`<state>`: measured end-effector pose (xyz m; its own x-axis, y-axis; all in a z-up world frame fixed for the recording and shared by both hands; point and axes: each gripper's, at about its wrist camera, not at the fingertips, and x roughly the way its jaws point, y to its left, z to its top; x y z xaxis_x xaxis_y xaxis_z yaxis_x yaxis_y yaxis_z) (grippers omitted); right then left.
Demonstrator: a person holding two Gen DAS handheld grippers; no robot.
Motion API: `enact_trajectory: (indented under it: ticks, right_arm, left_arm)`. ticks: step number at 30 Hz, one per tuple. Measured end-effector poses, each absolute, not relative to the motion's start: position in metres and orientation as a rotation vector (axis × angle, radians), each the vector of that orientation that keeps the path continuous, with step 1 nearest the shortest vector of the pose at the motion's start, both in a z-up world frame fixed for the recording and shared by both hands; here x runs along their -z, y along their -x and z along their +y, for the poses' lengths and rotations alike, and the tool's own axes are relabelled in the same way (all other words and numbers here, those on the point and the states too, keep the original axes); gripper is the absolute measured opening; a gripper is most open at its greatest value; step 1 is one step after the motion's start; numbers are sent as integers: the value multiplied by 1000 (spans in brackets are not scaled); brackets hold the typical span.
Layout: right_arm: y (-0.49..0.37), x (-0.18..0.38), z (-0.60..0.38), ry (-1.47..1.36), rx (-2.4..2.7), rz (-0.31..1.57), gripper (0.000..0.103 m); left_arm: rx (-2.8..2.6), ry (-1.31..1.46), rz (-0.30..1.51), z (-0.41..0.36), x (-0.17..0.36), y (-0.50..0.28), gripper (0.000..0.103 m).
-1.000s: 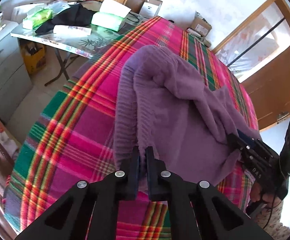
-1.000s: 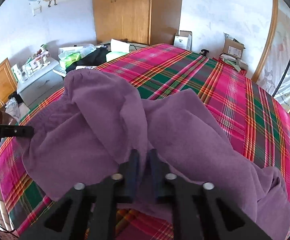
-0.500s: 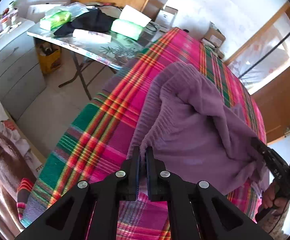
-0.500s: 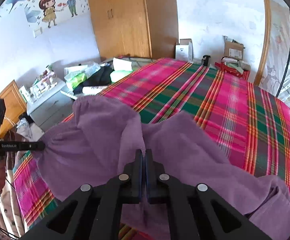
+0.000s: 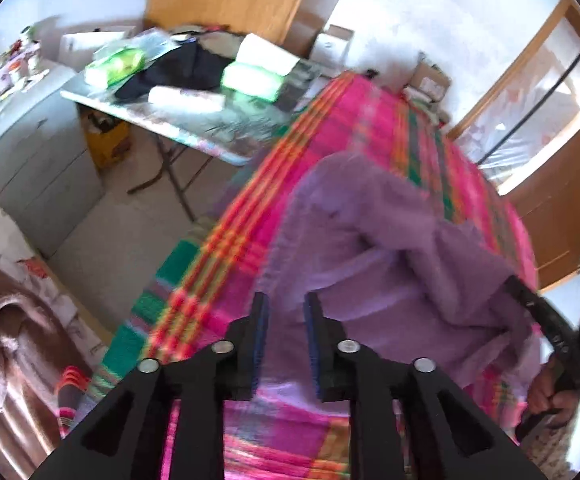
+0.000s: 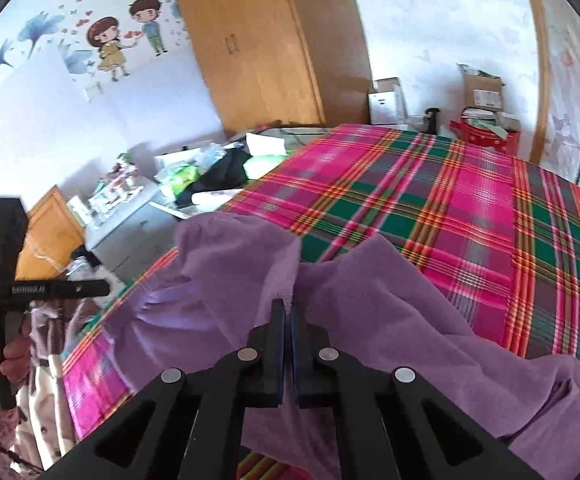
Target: Fold clothes
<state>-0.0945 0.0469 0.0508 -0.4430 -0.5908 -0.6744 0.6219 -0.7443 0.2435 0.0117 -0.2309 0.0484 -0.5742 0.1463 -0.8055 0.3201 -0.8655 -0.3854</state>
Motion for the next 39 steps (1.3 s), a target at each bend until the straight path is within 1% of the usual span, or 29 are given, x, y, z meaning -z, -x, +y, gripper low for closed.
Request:
enact_trajectory:
  ticks: [2,4,6,11,16,22,24,25,26,27,28,29,33,37,38,39]
  right_arm:
    - [89,-54,46,-984,2170,65,3]
    - [84,-57,43,-963,2150,75,3]
    - [79,-57,41,-951,2130,86,3]
    - [66,-50,35,-939,2080,135,3]
    - [56,-42,25,-919,2044,186,3]
    - [47,-37,18,-893,2013,213,3]
    - [48,-36,23,-895,2019,201,3]
    - [50,-35,27,-899,2025,191,3]
    - [52,-35,31,-906,2034,179,4]
    - [54,-35,37,-917,2044,164,4]
    - [56,-35,46,-929,2058,144,4]
    - [57,-35,57,-935,2083,125,8]
    - [61,-36,107,-956,2214,70,18]
    - [67,-26,147,-1035,2339,51,21]
    - [68,-24,154,-1051,2365,55,25]
    - [68,-22,158,-1061,2376,61,31]
  left_arm:
    - [2629,-1441,843,-218,-55,3,41]
    - [2669,-1495,918,-204,-59,19,47]
    - [2697,-1561,990,-186,-61,40,47]
    - [2721,-1654,1031,-148,-60,79,47]
    - [2682,-1776,983,-123,-52,93,54]
    - [2606,-1934,897,-99,-41,107,54]
    - [2594,-1933,924,-97,-38,109,51]
    - [2597,-1931,920,-96,-37,110,35]
    - [2601,-1929,916,-95,-36,111,15]
    - [2600,-1924,913,-95,-36,112,11]
    - [2595,-1909,923,-96,-35,112,10]
    - [2592,-1892,933,-99,-35,115,7]
    - [2596,-1819,952,-106,-38,117,6]
    - [2617,-1816,947,-100,-39,119,6]
    - [2621,-1814,945,-98,-39,120,6]
    - [2626,-1810,943,-97,-40,120,6]
